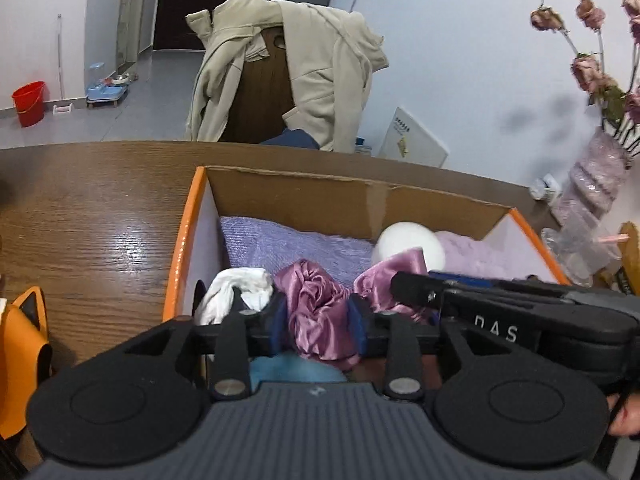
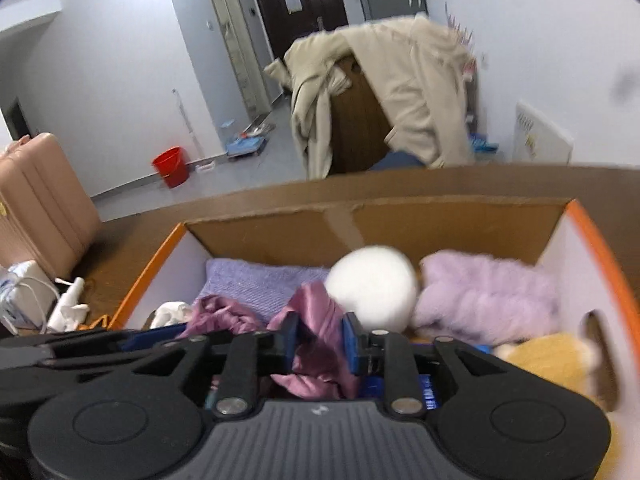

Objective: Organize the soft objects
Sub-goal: 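Carry the pink satin bow into the box and open both tools, then close the left tool on the white sponge while the right tool grasps the mesh puff, then carry the white sponge and mesh puff into the box and open both tools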

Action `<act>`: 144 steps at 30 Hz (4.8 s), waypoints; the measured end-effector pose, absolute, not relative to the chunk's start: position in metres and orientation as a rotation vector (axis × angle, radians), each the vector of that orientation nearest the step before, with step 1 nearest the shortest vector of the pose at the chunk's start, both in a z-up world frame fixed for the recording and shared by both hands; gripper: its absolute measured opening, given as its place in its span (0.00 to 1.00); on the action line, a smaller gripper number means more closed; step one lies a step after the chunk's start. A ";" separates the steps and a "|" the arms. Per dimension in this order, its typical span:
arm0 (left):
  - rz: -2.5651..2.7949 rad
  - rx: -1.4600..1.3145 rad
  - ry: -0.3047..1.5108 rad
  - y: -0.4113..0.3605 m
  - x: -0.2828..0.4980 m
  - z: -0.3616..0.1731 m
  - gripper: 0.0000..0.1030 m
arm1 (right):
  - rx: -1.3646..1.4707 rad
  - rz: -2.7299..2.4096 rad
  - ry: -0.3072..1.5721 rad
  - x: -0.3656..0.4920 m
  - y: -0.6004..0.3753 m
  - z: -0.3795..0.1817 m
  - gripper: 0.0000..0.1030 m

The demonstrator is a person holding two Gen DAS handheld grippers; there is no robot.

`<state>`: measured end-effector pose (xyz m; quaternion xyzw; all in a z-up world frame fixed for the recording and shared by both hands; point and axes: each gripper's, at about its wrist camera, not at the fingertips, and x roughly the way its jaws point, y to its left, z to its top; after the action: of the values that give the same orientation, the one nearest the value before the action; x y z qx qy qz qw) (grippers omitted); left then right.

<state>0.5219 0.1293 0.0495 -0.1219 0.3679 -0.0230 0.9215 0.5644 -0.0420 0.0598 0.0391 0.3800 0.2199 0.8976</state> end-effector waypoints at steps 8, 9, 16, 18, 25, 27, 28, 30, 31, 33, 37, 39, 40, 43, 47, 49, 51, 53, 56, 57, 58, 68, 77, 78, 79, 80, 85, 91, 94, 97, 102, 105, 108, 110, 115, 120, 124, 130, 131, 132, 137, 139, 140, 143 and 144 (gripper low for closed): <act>-0.050 -0.204 0.648 0.115 0.465 0.122 0.45 | 0.075 0.484 0.627 0.510 -0.081 0.145 0.40; -0.050 -0.198 0.628 0.113 0.455 0.134 0.45 | 0.072 0.483 0.607 0.502 -0.087 0.156 0.43; -0.067 -0.135 0.489 0.087 0.366 0.170 0.61 | 0.076 0.463 0.456 0.418 -0.135 0.205 0.53; -0.058 -0.106 0.440 0.078 0.326 0.162 0.66 | 0.063 0.467 0.425 0.383 -0.148 0.199 0.56; -0.060 -0.110 0.404 0.065 0.181 0.082 0.83 | -0.013 0.488 0.425 0.257 -0.164 0.118 0.72; -0.044 -0.127 0.453 0.065 0.157 0.060 0.83 | 0.003 0.477 0.467 0.228 -0.169 0.091 0.73; -0.054 -0.137 0.484 0.065 0.147 0.048 0.83 | 0.003 0.474 0.494 0.215 -0.170 0.078 0.73; -0.063 -0.136 0.520 0.065 0.136 0.034 0.83 | -0.015 0.453 0.534 0.193 -0.166 0.061 0.73; -0.054 -0.141 0.530 0.066 0.134 0.030 0.83 | -0.019 0.448 0.550 0.183 -0.163 0.055 0.73; -0.049 -0.146 0.536 0.067 0.132 0.029 0.83 | -0.025 0.473 0.553 0.170 -0.160 0.050 0.73; -0.044 -0.124 0.495 0.069 0.128 0.036 0.84 | -0.040 0.480 0.515 0.156 -0.152 0.056 0.74; -0.028 -0.125 0.489 0.072 0.130 0.038 0.85 | -0.037 0.490 0.511 0.157 -0.149 0.057 0.75; -0.014 -0.125 0.490 0.076 0.132 0.038 0.85 | -0.042 0.493 0.512 0.160 -0.145 0.058 0.75; 0.030 -0.117 0.501 0.089 0.143 0.039 0.85 | -0.057 0.521 0.515 0.177 -0.129 0.061 0.74; 0.080 -0.106 0.483 0.108 0.165 0.046 0.85 | -0.071 0.571 0.520 0.216 -0.095 0.059 0.71; 0.103 -0.095 0.487 0.115 0.181 0.047 0.85 | -0.068 0.574 0.533 0.239 -0.078 0.058 0.66; 0.113 -0.077 0.490 0.120 0.197 0.047 0.85 | -0.050 0.575 0.546 0.262 -0.064 0.056 0.65; 0.114 -0.068 0.503 0.124 0.212 0.044 0.85 | -0.027 0.590 0.574 0.283 -0.053 0.050 0.64; 0.107 -0.061 0.538 0.126 0.243 0.037 0.83 | -0.052 0.611 0.644 0.303 -0.042 0.038 0.38; 0.095 -0.067 0.545 0.126 0.254 0.035 0.82 | -0.042 0.617 0.639 0.304 -0.045 0.036 0.37; 0.077 -0.076 0.553 0.124 0.265 0.031 0.82 | -0.025 0.602 0.630 0.305 -0.052 0.037 0.37; 0.059 -0.007 0.664 0.097 0.333 -0.003 0.34 | 0.116 0.414 0.601 0.311 -0.153 0.046 0.36; 0.027 -0.132 0.600 0.086 0.275 0.030 0.32 | 0.105 0.420 0.580 0.288 -0.169 0.049 0.36; 0.013 -0.137 0.597 0.082 0.264 0.032 0.32 | 0.105 0.422 0.580 0.282 -0.171 0.050 0.36; 0.008 -0.136 0.596 0.078 0.256 0.035 0.32 | 0.106 0.428 0.583 0.276 -0.173 0.051 0.36; 0.004 -0.134 0.595 0.074 0.249 0.037 0.32 | 0.108 0.430 0.584 0.271 -0.175 0.052 0.36; -0.011 -0.110 0.577 0.059 0.226 0.047 0.33 | 0.116 0.435 0.584 0.250 -0.181 0.056 0.36; -0.027 -0.092 0.534 0.051 0.223 0.063 0.33 | 0.115 0.443 0.546 0.244 -0.188 0.069 0.36; -0.035 -0.081 0.515 0.050 0.238 0.072 0.33 | 0.115 0.456 0.526 0.259 -0.189 0.079 0.36; -0.043 -0.057 0.485 0.052 0.264 0.085 0.34 | 0.110 0.477 0.492 0.289 -0.183 0.095 0.36; -0.027 -0.036 0.469 0.064 0.326 0.098 0.34 | 0.110 0.524 0.464 0.363 -0.162 0.121 0.37; -0.018 -0.036 0.477 0.074 0.367 0.101 0.35 | 0.103 0.544 0.464 0.414 -0.140 0.129 0.37; -0.043 -0.046 0.510 0.083 0.402 0.095 0.35 | 0.107 0.564 0.492 0.464 -0.116 0.128 0.37; -0.051 -0.049 0.532 0.086 0.424 0.086 0.35 | 0.110 0.583 0.525 0.497 -0.097 0.124 0.37; -0.084 -0.093 0.582 0.095 0.468 0.068 0.37 | 0.128 0.616 0.565 0.561 -0.052 0.108 0.44; -0.113 -0.110 0.605 0.097 0.493 0.055 0.43 | 0.150 0.599 0.558 0.582 -0.044 0.095 0.57; -0.110 -0.146 0.593 0.098 0.496 0.051 0.73 | 0.141 0.558 0.569 0.577 -0.062 0.092 0.58; -0.089 -0.159 0.570 0.097 0.484 0.072 0.77 | 0.070 0.525 0.522 0.545 -0.096 0.110 0.65; -0.087 -0.155 0.566 0.096 0.481 0.077 0.77 | 0.054 0.520 0.519 0.540 -0.101 0.114 0.65; -0.084 -0.147 0.557 0.094 0.476 0.083 0.79 | 0.042 0.511 0.517 0.535 -0.106 0.118 0.66; -0.067 -0.094 0.515 0.081 0.449 0.108 0.85 | 0.018 0.464 0.523 0.508 -0.139 0.138 0.73; -0.044 -0.084 0.510 0.078 0.441 0.115 0.86 | 0.003 0.435 0.526 0.497 -0.151 0.145 0.74; -0.035 -0.083 0.508 0.076 0.438 0.118 0.86 | -0.002 0.417 0.521 0.491 -0.157 0.149 0.75; -0.005 -0.079 0.470 0.072 0.420 0.131 0.90 | -0.001 0.395 0.504 0.470 -0.174 0.160 0.77; 0.010 -0.077 0.445 0.070 0.413 0.135 0.93 | -0.001 0.395 0.493 0.464 -0.180 0.162 0.79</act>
<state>0.4127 0.0701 0.1353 -0.0384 0.2204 0.0050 0.9746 0.4635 -0.1796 0.1624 -0.0004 0.2424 0.1942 0.9505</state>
